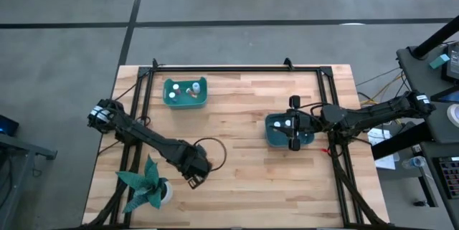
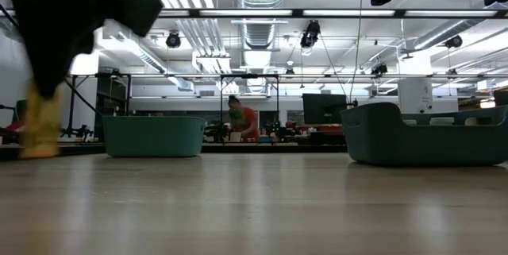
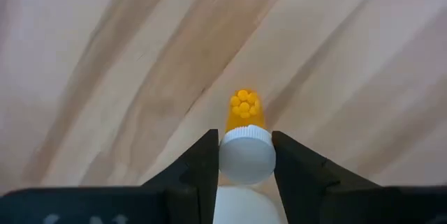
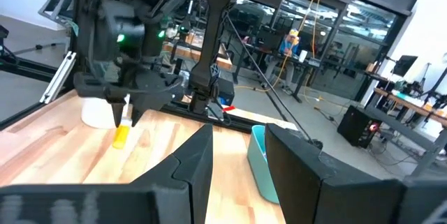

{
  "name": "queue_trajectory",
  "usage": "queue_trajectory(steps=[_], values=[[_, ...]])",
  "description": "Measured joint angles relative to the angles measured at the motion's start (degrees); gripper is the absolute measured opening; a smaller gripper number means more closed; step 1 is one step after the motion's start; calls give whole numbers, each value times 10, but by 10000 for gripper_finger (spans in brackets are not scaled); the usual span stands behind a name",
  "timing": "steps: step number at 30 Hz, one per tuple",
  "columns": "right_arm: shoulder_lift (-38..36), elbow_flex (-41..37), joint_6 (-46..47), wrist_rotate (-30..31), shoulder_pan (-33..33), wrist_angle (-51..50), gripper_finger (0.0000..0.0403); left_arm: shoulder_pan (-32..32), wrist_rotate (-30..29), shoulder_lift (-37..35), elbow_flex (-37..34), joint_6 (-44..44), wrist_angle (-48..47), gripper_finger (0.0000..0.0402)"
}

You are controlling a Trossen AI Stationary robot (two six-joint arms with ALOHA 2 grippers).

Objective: Pick and place medicine bottles into bin by pill shape (circle, oval)
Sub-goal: Put the orange tablet bottle into the blue bin

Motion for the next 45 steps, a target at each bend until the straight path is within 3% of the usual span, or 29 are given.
queue_trajectory(steps=[12,21,31,38,45], values=[[0,0,44,2,0,-21,123,104,-53,2,108,280,8,103],[6,0,109,0,11,-59,123,132,-117,3,129,505,149,103],[74,11,223,4,86,-94,123,132,-151,3,122,696,275,104],[142,65,269,51,118,-148,127,130,-152,3,111,750,333,104],[210,149,305,52,118,-237,175,130,-152,3,95,758,348,104]])
